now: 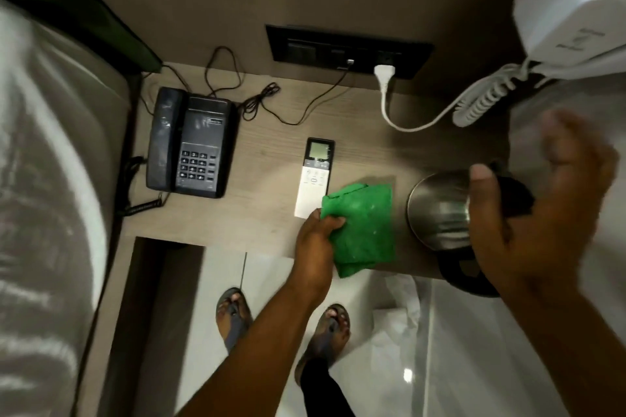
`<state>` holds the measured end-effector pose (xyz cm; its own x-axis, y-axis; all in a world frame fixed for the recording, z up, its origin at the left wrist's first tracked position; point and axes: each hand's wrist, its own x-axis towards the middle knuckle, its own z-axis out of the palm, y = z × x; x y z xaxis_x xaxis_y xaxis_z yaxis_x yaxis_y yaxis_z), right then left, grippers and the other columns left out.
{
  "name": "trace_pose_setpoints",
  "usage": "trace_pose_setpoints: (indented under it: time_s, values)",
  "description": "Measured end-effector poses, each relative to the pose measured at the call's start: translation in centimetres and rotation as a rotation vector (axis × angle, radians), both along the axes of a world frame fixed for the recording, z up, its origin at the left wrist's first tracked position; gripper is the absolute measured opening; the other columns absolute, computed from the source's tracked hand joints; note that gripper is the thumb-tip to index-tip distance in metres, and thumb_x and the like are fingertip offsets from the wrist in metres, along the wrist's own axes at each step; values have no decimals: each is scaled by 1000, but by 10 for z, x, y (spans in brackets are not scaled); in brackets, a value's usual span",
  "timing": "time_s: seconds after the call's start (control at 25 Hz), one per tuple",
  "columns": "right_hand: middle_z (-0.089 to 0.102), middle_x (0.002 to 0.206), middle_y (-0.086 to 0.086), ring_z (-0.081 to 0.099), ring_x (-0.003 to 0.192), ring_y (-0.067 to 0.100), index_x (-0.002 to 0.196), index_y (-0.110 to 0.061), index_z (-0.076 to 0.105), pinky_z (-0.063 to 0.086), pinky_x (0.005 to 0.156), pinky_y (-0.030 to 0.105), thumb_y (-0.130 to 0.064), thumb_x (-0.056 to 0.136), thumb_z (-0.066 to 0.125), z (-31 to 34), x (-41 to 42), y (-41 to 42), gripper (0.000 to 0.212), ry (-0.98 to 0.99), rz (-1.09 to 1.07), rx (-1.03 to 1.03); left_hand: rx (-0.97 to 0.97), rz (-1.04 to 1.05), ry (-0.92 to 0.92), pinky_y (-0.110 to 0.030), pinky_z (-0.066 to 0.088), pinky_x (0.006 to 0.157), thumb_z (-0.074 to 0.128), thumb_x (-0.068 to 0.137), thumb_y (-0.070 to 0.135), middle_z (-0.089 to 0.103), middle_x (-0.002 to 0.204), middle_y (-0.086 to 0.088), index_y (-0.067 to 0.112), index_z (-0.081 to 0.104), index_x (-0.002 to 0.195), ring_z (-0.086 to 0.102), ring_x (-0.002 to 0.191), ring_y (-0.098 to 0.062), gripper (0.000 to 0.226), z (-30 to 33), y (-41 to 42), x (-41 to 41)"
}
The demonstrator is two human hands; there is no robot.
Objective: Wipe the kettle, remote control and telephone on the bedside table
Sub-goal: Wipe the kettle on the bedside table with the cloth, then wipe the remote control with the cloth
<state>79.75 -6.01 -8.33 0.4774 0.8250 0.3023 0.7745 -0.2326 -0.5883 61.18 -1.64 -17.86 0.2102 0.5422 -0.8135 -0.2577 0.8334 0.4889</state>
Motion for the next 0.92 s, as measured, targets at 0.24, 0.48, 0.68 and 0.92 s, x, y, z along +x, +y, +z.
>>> trace_pose_setpoints:
  time_s: [0.24,0.48,0.68,0.92]
  values:
    - [67,121,7,64,110,25,117,-23,63,50,95,51,-56,65,78,-82,-93,2,63,1469,-110,-522,-224,-49,-178,-49,56,80,40,82,24,69,108,-20,7,65,120,65,97,-38,49,-18,8,-40]
    - [70,109,19,69,94,33,110,-10,66,55,85,52,-14,72,78,-123,-72,44,40,1303,-176,-637,111,-183,237,-33,55,78,56,87,14,72,94,-11,10,69,97,67,95,-31,17,-55,25,-47]
    - [69,104,5,64,88,18,117,-15,62,51,69,20,-11,83,66,-121,-67,127,34,410,16,-489,646,-601,948,-29,45,96,78,69,37,56,121,-3,18,54,122,46,114,-19,61,-102,19,-51]
    - [41,140,8,37,128,31,135,-28,47,47,93,42,-16,81,65,-165,-96,145,58,-216,395,-792,666,-550,1014,-33,49,95,81,71,36,55,119,-5,18,56,122,50,110,-22,59,-113,23,-35]
